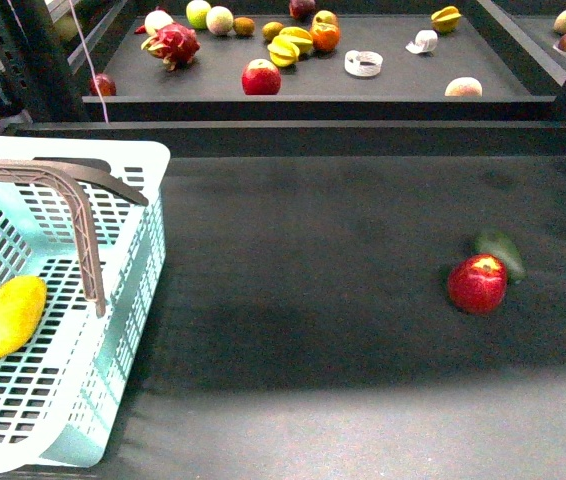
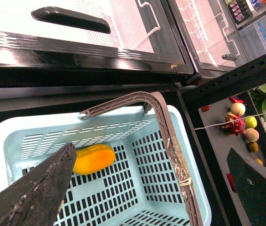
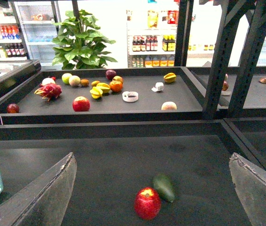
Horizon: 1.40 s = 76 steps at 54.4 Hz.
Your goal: Pick mango with right arm and hold basket with left
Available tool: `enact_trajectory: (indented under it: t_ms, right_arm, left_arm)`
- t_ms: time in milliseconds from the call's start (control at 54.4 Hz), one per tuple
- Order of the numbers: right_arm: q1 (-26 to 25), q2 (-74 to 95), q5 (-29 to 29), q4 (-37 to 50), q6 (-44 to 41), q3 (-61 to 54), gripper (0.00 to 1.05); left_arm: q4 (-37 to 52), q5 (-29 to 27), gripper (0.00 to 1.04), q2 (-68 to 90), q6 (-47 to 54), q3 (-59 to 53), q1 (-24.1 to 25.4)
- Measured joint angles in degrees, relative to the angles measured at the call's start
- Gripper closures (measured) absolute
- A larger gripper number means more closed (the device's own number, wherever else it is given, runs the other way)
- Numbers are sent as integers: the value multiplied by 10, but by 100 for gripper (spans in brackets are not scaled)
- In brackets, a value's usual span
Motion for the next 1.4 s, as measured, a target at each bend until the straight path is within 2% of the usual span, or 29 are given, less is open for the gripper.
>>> enact_trajectory:
  t_ms: [18,37,55,74,129,166,202,313,423,460,515,1104,1398]
  right_arm:
    - [0,0,0,0,0,0,8]
    - [0,0,0,0,0,0,8]
    - [0,0,0,0,0,0,8]
    - [0,0,0,0,0,0,8]
    - [0,0,0,0,0,0,8]
    - [0,0,0,0,0,0,8]
    - [0,0,0,0,0,0,8]
    - [0,0,0,0,0,0,8]
    - [0,0,0,0,0,0,8]
    - [0,0,0,0,0,0,8]
    - [0,0,0,0,0,0,8]
    - [0,0,0,0,0,0,8]
    - [0,0,0,0,0,0,8]
  left_arm:
    - [2,5,8,0,4,-1,1]
    - [31,41,11,6,35,-10,10]
    - [111,131,16,10,86,-36,27]
    - [167,188,20,13,119,-56,37]
    - [302,324,30,12,254,-112,48]
    - [362,393,38,1,342,-132,46]
    - [389,431,45,-17,429,-141,40]
    - [427,430,66,-42,554,-170,30]
    - [391,420,86,-81,590,-191,15]
    - [370,385,95,-107,597,-194,-9]
    - [351,377,104,-132,602,-197,-21]
    - [127,376,103,-381,613,-203,-29]
    - [55,376,103,-456,613,-203,-29]
